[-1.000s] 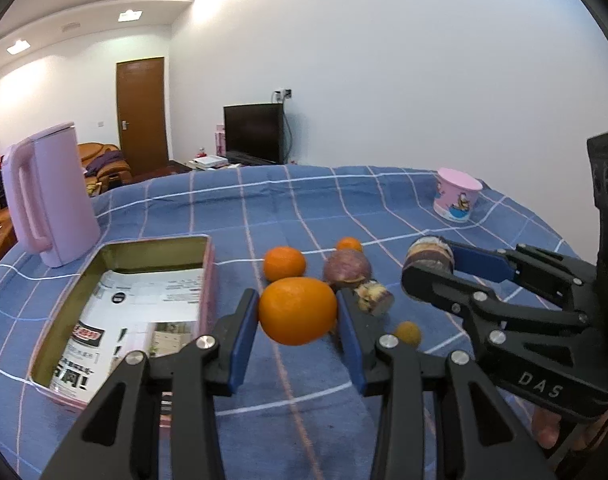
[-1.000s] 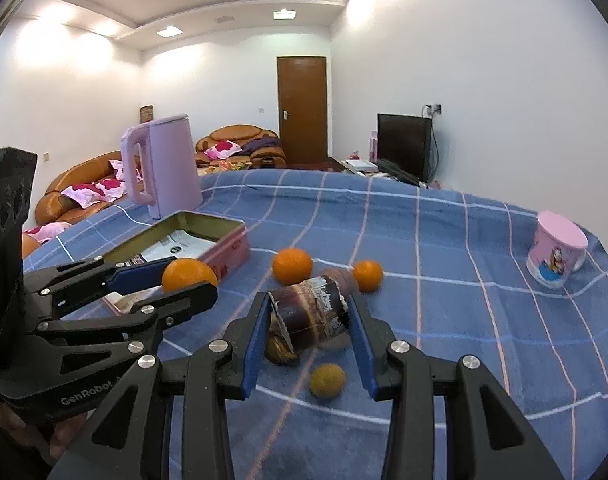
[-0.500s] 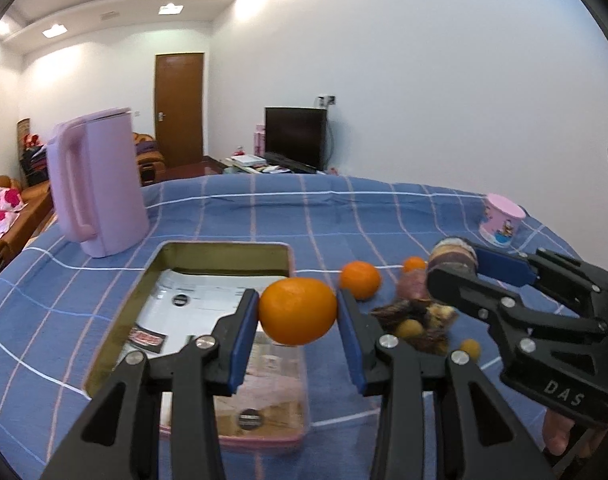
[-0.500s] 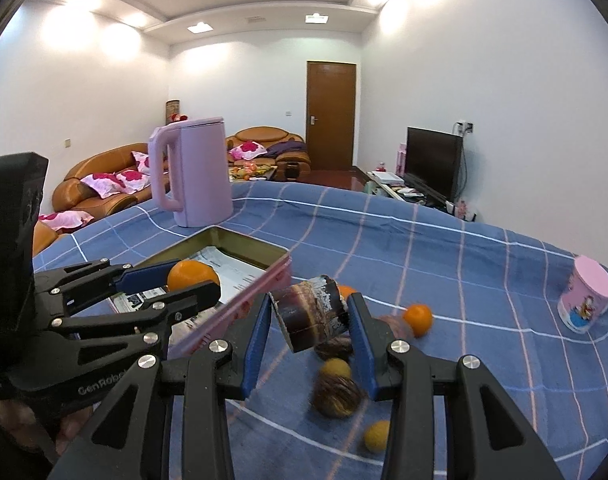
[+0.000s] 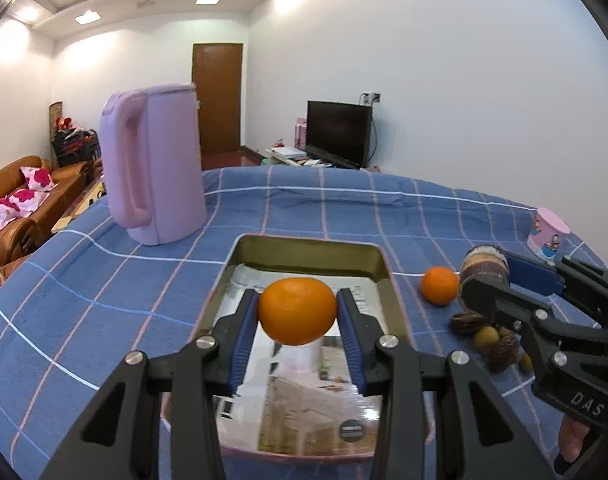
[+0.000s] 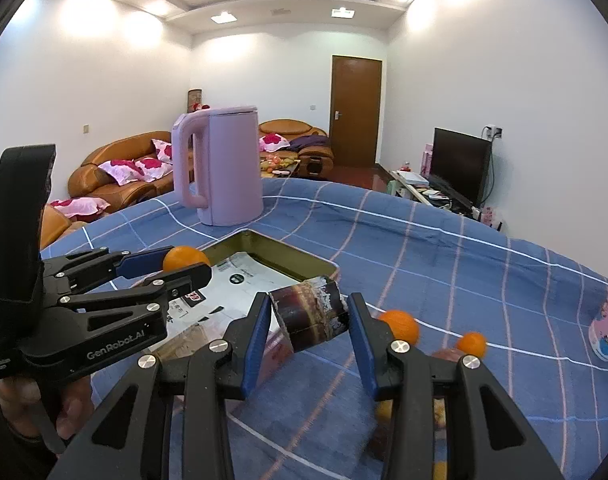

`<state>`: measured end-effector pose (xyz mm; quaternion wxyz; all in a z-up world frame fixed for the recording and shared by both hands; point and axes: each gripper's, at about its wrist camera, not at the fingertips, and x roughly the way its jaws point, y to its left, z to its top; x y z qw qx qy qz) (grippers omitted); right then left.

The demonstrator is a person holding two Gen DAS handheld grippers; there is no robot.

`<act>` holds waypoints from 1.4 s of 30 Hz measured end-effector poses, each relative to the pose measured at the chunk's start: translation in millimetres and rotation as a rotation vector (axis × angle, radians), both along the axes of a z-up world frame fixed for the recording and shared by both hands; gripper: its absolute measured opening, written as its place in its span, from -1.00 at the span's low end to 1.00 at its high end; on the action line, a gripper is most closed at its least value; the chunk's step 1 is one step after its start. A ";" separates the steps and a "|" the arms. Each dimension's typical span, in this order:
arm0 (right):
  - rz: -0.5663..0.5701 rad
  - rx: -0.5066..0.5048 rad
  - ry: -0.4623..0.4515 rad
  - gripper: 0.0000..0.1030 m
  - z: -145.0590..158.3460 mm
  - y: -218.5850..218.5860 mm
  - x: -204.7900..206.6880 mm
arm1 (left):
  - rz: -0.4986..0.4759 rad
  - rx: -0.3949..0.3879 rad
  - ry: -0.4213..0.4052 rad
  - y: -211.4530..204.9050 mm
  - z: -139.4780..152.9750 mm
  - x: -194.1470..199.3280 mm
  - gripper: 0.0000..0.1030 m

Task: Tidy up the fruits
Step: 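Carry the orange with the left gripper while the right carries the cylinder to the tin, then open the left gripper to drop the orange while the right releases the cylinder into the tin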

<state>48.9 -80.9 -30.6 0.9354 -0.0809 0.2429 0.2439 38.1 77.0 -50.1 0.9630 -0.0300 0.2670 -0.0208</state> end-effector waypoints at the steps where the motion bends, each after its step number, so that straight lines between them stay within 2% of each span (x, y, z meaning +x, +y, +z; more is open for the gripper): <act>1: 0.003 0.000 0.001 -0.20 -0.7 3.0 1.3 | 0.005 -0.001 0.004 3.0 -1.1 1.8 -0.19; 15: 0.054 -0.027 0.043 -0.19 -22.8 48.7 22.1 | 0.028 0.005 0.020 21.1 -7.6 19.0 -0.19; 29: 0.058 -0.045 0.065 -0.19 -32.5 56.1 29.0 | 0.034 0.007 0.053 23.8 -17.1 26.1 -0.19; 42: 0.075 -0.070 0.100 -0.19 -40.7 63.2 34.2 | 0.026 -0.028 0.091 28.9 -22.1 33.6 -0.18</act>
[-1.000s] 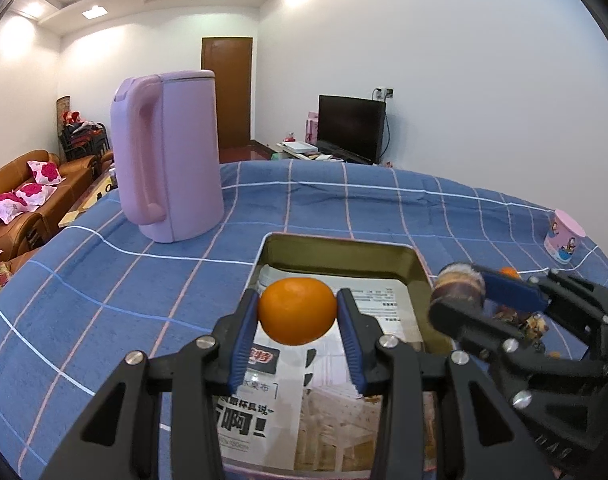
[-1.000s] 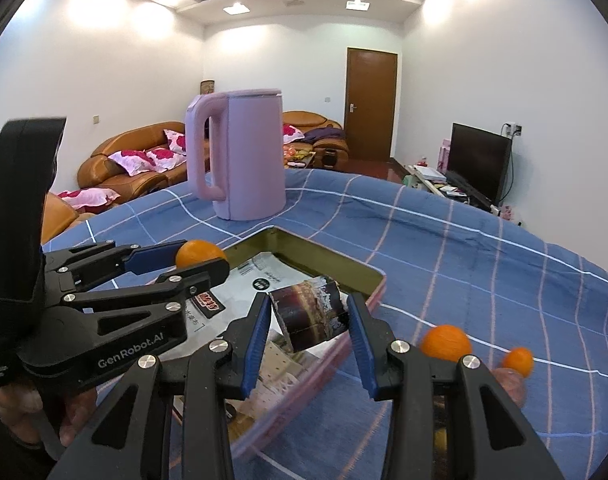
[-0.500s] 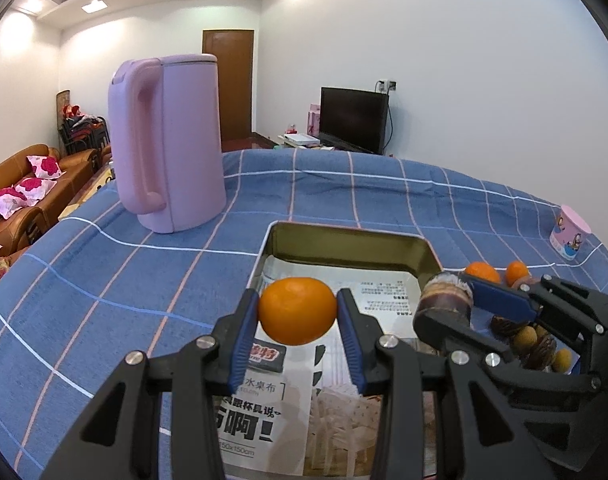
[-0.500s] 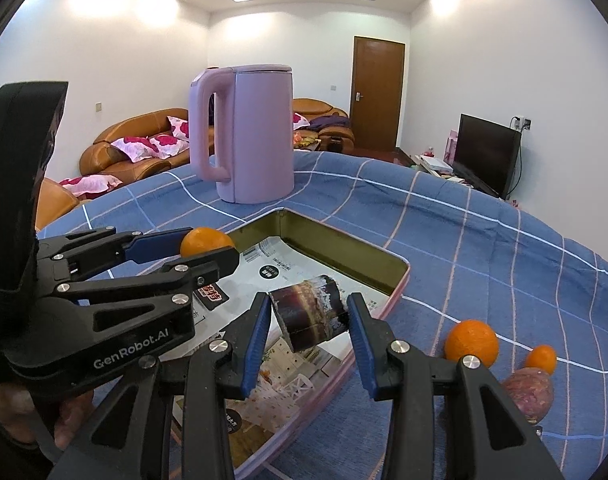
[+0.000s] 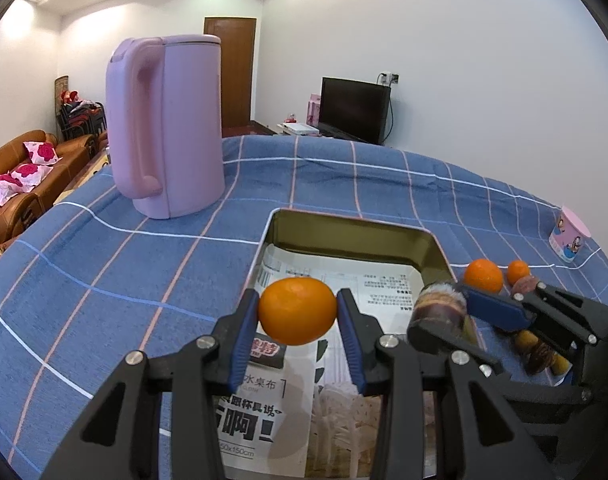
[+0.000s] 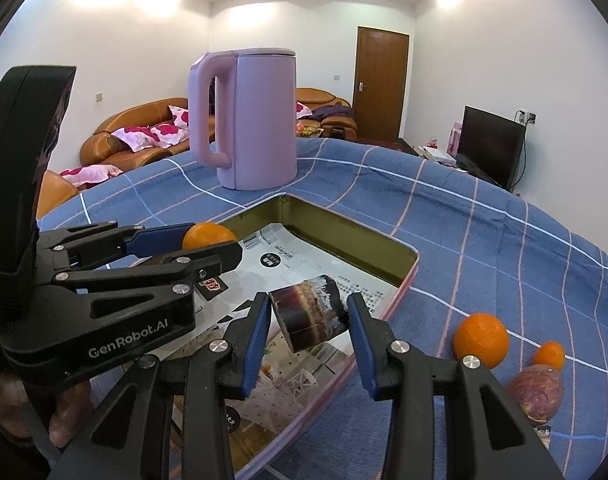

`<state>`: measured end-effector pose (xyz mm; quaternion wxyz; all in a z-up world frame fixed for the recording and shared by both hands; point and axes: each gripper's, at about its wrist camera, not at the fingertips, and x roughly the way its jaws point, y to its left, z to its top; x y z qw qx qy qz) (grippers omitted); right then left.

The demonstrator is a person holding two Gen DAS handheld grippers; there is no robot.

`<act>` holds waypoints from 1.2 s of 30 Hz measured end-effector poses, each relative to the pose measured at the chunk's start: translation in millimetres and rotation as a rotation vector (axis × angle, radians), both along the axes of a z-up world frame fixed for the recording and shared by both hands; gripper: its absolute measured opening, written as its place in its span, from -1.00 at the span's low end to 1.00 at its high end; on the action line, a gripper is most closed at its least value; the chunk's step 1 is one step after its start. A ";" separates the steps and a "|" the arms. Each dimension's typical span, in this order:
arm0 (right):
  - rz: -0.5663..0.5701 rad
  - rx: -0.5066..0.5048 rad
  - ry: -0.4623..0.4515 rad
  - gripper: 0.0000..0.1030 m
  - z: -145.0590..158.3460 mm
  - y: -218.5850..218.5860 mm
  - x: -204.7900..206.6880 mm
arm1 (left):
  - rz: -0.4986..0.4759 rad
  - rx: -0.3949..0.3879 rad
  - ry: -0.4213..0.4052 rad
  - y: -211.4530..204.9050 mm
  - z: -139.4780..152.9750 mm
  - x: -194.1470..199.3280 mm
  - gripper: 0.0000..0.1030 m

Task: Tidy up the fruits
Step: 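Open the left gripper to drop the orange while the right releases the cylinder into the tin, then move the right gripper to a small yellow-brown fruit and grasp it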

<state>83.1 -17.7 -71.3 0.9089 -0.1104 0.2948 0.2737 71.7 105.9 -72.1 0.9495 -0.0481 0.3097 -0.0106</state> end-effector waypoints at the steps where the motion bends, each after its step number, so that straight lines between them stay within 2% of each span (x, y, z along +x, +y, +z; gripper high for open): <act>1: 0.007 -0.001 0.007 -0.19 -0.8 1.1 0.2 | 0.004 0.004 0.002 -0.3 0.0 0.3 -0.17; 2: 0.011 -0.002 0.009 -0.19 -1.2 1.9 -0.1 | 0.009 0.011 -0.004 -1.0 0.4 -0.4 -0.14; 3: 0.014 -0.004 0.008 -0.19 -1.2 2.8 -0.7 | 0.006 0.014 -0.012 -2.0 1.3 -1.7 0.00; 4: 0.020 -0.004 0.008 -0.11 -1.1 3.6 -1.4 | 0.009 0.017 -0.023 -2.2 2.1 -3.8 0.09; 5: 0.022 -0.005 0.006 0.07 -1.0 3.9 -2.4 | 0.012 0.022 -0.033 -2.9 3.3 -5.7 0.19; 6: 0.020 -0.002 0.000 0.17 -0.3 3.5 -3.8 | 0.016 0.025 -0.045 -3.2 4.4 -7.7 0.24; 7: 0.014 -0.001 -0.005 0.21 0.5 2.4 -4.8 | 0.014 0.024 -0.056 -3.5 5.6 -9.5 0.32; 9: 0.006 0.007 -0.014 0.21 3.5 -2.3 -7.7 | 0.013 0.017 -0.065 -4.0 7.9 -12.7 0.42; 12: -0.018 0.013 -0.048 0.21 11.6 -16.3 -17.5 | -0.002 0.008 -0.083 -8.4 13.6 -19.9 0.43; 16: -0.080 0.026 -0.085 0.21 23.9 -54.9 -35.7 | -0.029 0.023 -0.118 -26.5 22.9 -31.3 0.57; 20: -0.189 0.028 -0.088 0.22 25.5 -100.8 -49.8 | -0.090 0.026 -0.128 -54.9 26.6 -39.8 0.58; 27: -0.349 0.026 -0.029 0.23 11.3 -168.6 -57.9 | -0.199 0.045 -0.103 -107.8 20.7 -45.4 0.58; 32: -0.350 0.040 0.022 0.23 5.6 -181.9 -57.6 | -0.239 0.068 -0.083 -129.8 15.1 -43.3 0.58; 36: -0.336 0.032 0.072 0.23 -0.2 -181.4 -52.3 | -0.234 0.096 -0.090 -137.5 15.2 -42.1 0.58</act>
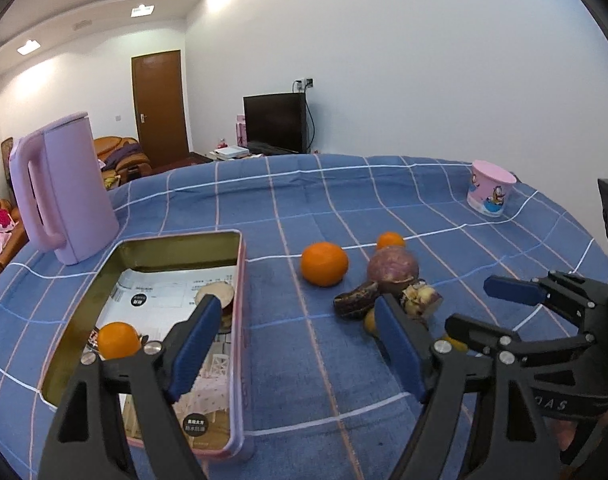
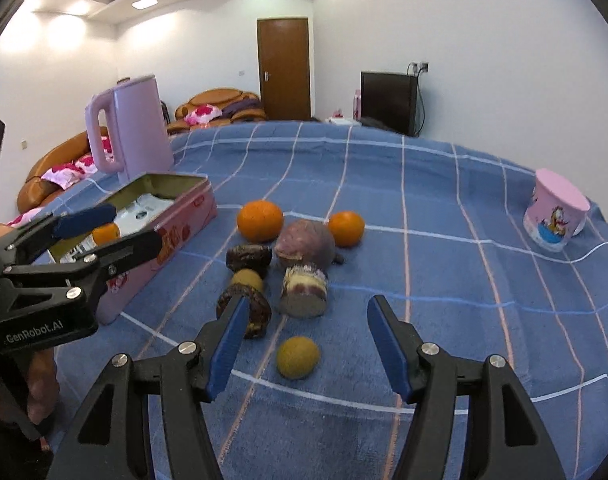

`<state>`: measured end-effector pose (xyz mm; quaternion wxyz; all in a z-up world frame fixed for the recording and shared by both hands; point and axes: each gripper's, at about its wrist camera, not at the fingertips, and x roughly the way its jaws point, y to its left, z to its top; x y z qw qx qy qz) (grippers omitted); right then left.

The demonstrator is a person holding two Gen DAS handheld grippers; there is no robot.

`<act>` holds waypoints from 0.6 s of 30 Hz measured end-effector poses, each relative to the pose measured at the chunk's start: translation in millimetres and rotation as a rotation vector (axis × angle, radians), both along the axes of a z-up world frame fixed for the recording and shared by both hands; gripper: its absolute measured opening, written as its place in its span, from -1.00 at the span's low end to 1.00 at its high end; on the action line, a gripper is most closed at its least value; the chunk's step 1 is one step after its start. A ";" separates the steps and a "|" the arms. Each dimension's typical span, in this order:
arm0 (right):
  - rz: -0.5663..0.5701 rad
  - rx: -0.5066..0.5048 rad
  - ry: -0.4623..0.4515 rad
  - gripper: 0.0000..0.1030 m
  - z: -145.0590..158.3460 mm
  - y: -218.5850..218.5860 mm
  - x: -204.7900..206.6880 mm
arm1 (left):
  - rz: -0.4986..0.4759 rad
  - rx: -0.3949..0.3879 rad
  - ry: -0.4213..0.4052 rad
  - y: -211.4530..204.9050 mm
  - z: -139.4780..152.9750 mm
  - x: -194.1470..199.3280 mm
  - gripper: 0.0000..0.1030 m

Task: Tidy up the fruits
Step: 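Move the right gripper to a small yellow-brown fruit and grasp it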

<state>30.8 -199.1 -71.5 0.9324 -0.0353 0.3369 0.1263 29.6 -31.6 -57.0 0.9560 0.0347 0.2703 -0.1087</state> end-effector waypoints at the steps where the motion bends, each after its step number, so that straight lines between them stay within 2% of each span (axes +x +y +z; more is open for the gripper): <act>1: 0.002 0.002 0.006 0.23 -0.9 1.1 1.3 | 0.005 0.002 0.001 -1.5 -0.8 1.4 0.58; 11: 0.023 0.002 0.080 0.23 -11.7 2.5 6.4 | 0.013 -0.057 0.061 3.6 -7.3 10.1 0.58; 15: 0.037 -0.011 0.115 0.23 -16.1 7.0 10.0 | 0.024 -0.027 0.075 1.1 -9.4 13.1 0.58; 17: 0.049 -0.013 0.139 0.03 -19.3 9.1 12.5 | 0.024 -0.019 0.076 -1.1 -10.3 12.7 0.58; 18: 0.054 -0.016 0.156 0.00 -21.4 10.4 14.5 | 0.022 -0.017 0.074 -2.2 -10.3 11.8 0.58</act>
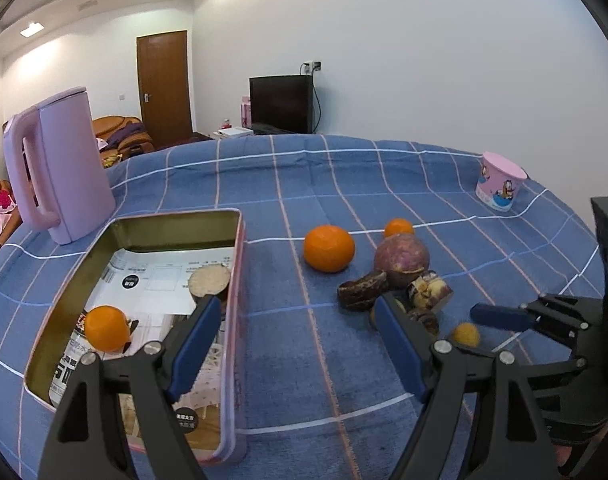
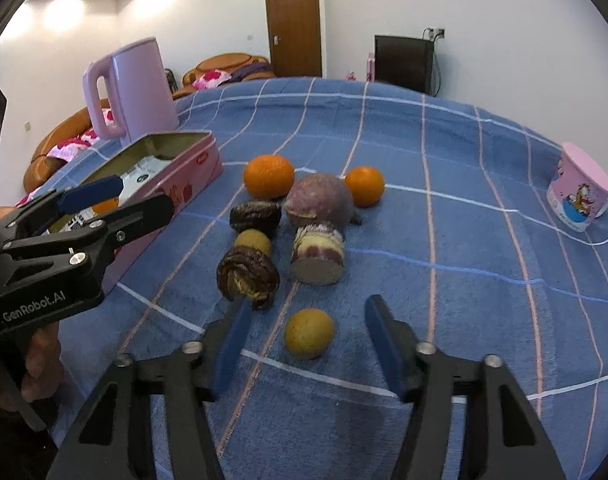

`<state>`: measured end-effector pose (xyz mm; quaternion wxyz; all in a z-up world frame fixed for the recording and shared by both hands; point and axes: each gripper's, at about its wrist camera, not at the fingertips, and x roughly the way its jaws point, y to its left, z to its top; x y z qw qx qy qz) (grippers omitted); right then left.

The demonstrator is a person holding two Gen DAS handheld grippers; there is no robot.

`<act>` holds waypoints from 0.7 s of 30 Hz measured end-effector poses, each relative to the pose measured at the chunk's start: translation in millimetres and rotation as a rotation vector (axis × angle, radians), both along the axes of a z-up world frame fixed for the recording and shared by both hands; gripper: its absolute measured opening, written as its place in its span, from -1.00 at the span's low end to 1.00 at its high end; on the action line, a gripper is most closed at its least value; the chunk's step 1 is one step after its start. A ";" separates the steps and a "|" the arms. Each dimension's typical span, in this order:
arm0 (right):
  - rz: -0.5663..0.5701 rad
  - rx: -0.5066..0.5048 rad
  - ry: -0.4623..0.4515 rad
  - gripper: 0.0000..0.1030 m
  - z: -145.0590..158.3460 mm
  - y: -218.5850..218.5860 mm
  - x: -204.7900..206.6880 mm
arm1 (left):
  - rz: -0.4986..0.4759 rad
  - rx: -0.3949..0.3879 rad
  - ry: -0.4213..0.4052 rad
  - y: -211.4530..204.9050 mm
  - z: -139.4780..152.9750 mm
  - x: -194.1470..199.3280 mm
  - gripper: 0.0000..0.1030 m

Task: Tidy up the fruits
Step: 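Move the right gripper to a small yellow-brown fruit and grasp it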

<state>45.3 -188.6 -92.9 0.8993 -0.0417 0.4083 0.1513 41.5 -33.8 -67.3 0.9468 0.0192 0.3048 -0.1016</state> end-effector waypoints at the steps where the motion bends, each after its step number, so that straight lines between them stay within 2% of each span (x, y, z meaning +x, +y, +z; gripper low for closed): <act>1: 0.000 -0.004 0.008 -0.07 -1.2 0.8 1.1 | -0.005 0.001 -0.001 -1.0 0.2 -0.5 0.58; 5: 0.008 -0.010 0.017 -0.35 -3.6 2.1 1.7 | -0.016 -0.003 -0.001 -5.9 0.8 -1.2 0.58; 8: 0.002 0.006 0.001 -0.44 -1.1 -1.4 -0.3 | -0.030 -0.006 -0.008 -12.4 1.8 -3.0 0.58; 14: -0.109 -0.023 -0.109 -0.47 13.1 -20.3 -3.8 | -0.071 -0.001 0.005 -30.0 -0.5 -4.4 0.58; 21: -0.148 0.007 -0.139 -0.47 17.4 -34.3 -5.2 | -0.104 -0.020 0.076 -42.0 -8.3 5.8 0.56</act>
